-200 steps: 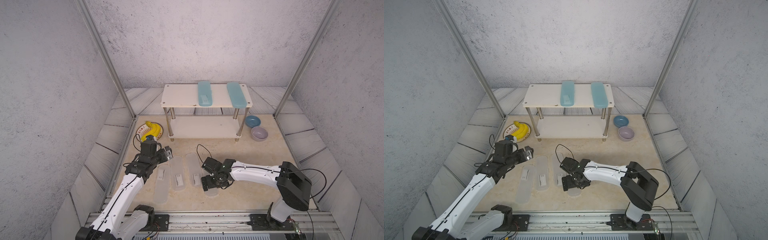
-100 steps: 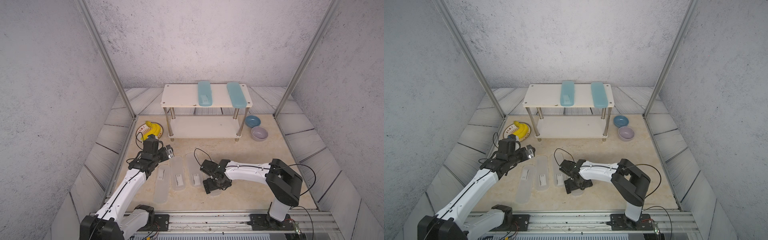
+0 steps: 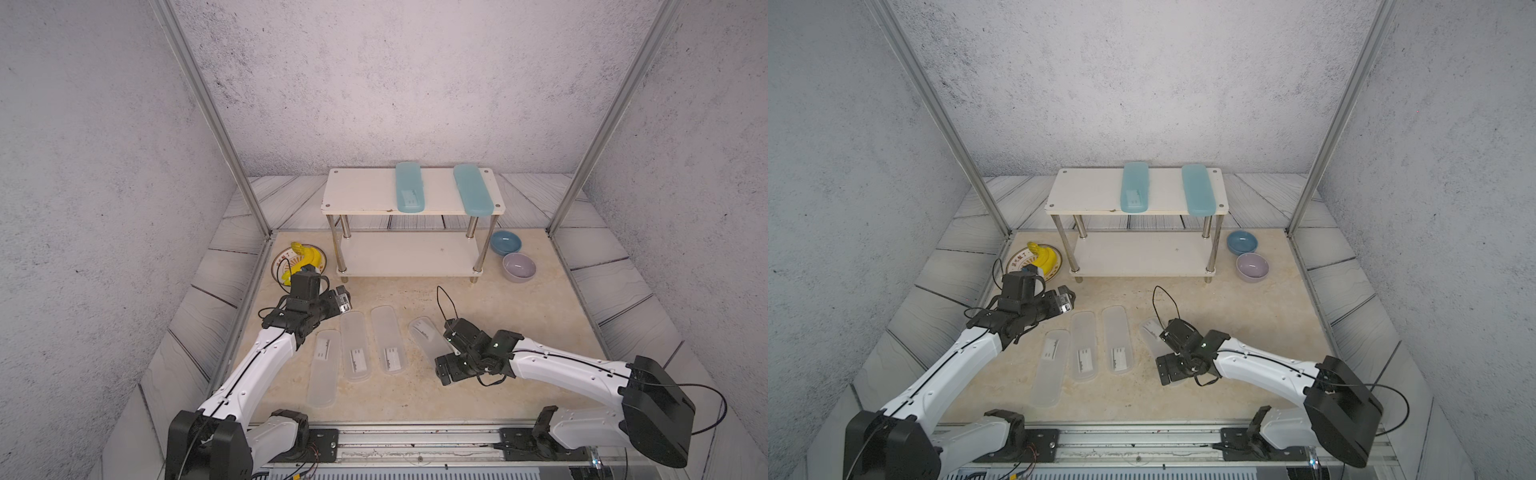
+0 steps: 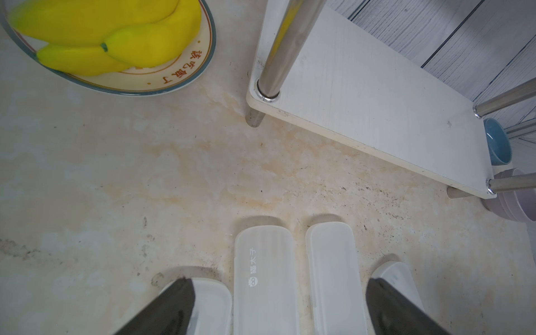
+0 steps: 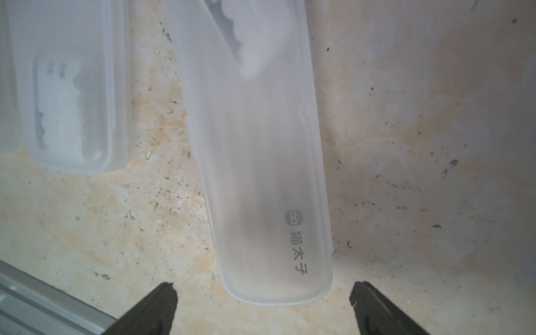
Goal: Place the pencil cases on the shelf according to color
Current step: Move the pencil case to the center of the board, then pick up the pencil case from the center of the board.
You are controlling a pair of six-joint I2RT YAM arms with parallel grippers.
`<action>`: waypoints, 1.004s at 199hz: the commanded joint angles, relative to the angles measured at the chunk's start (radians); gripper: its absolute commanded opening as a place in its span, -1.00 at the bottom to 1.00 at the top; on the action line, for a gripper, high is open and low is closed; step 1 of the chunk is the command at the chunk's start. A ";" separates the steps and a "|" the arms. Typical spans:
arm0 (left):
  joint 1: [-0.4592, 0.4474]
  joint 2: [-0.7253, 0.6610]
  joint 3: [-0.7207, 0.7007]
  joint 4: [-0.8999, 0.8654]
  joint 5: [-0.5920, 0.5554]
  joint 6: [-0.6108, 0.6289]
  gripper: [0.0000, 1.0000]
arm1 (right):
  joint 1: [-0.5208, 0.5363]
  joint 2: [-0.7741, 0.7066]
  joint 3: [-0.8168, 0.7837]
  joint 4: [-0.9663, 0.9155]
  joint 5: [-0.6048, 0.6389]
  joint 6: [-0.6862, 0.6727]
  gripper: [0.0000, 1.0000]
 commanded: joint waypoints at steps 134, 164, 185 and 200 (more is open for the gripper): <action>0.006 0.002 0.037 0.036 0.015 0.027 0.97 | 0.066 0.167 -0.038 0.051 0.116 0.014 0.93; 0.006 -0.012 0.036 0.027 0.010 0.031 0.97 | 0.066 0.150 -0.072 0.049 0.143 0.053 0.85; 0.007 -0.022 0.030 0.026 0.010 0.030 0.97 | 0.066 0.117 -0.095 0.046 0.156 0.072 0.79; 0.006 -0.028 0.029 0.026 0.009 0.032 0.97 | 0.067 0.097 -0.104 0.048 0.157 0.077 0.75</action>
